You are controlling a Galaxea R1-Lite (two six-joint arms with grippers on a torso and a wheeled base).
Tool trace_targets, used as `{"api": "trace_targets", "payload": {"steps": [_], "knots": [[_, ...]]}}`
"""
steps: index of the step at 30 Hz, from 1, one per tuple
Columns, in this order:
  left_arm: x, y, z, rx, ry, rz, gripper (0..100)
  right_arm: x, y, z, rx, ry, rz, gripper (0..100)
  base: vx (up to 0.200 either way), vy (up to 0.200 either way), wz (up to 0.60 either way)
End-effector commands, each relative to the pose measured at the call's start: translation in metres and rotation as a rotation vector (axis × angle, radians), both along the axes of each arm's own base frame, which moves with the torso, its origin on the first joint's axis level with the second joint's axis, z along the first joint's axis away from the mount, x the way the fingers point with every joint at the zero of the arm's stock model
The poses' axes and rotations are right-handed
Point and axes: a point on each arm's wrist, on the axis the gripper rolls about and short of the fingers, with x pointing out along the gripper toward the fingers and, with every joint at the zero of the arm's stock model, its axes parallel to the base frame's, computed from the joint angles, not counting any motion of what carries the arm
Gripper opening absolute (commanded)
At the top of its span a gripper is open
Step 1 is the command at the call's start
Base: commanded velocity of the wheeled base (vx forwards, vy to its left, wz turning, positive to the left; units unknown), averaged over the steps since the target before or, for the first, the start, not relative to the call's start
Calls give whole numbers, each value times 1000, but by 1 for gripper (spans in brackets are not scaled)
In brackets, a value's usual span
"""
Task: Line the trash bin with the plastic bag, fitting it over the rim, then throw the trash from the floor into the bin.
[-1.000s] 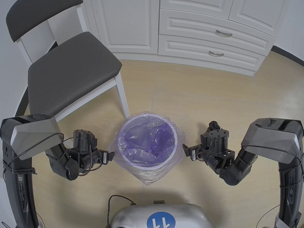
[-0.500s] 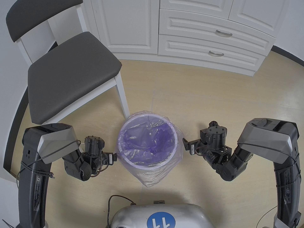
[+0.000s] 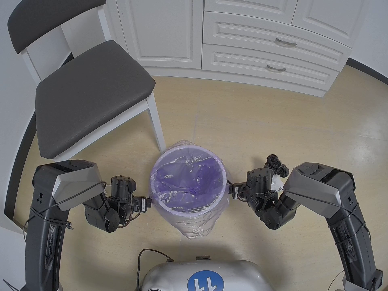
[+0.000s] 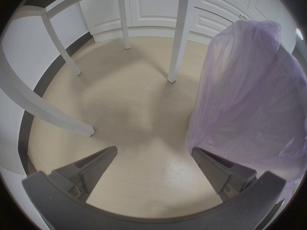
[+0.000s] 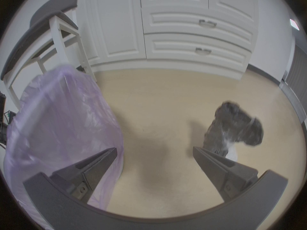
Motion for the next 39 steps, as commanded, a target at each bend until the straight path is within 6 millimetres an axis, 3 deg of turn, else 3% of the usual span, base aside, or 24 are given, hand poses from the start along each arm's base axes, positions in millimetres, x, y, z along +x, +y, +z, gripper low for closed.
{"api": "trace_targets", "payload": {"steps": [1, 7, 12, 17, 20, 24, 31, 36, 39], "knots": [[0, 0, -1, -1, -3, -1, 100, 16, 10, -12, 98, 165, -52, 100, 0, 0, 0], [2, -1, -2, -8, -32, 0, 100, 29, 16, -4, 161, 316, -129, 100, 0, 0, 0], [2, -1, -2, -8, -34, 0, 100, 29, 16, -4, 165, 322, -133, 100, 0, 0, 0], [1, -1, -2, -5, -34, 2, 100, 25, 17, -6, 148, 329, -136, 100, 0, 0, 0], [-3, 3, 4, 0, -30, 0, 100, 12, 20, 12, 141, 305, -112, 100, 0, 0, 0], [-13, 6, 22, -6, -34, -26, 100, -1, 18, 24, 84, 300, -76, 100, 0, 0, 0], [-54, 17, 74, 24, -47, -196, 100, -36, -4, 58, -75, 175, 18, 100, 0, 0, 0], [-70, 28, 93, 75, -65, -253, 100, -49, -15, 74, -136, 97, 43, 100, 0, 0, 0], [-79, 29, 127, 80, -157, -269, 100, -62, -20, 96, -143, 47, 52, 100, 0, 0, 0]]}}
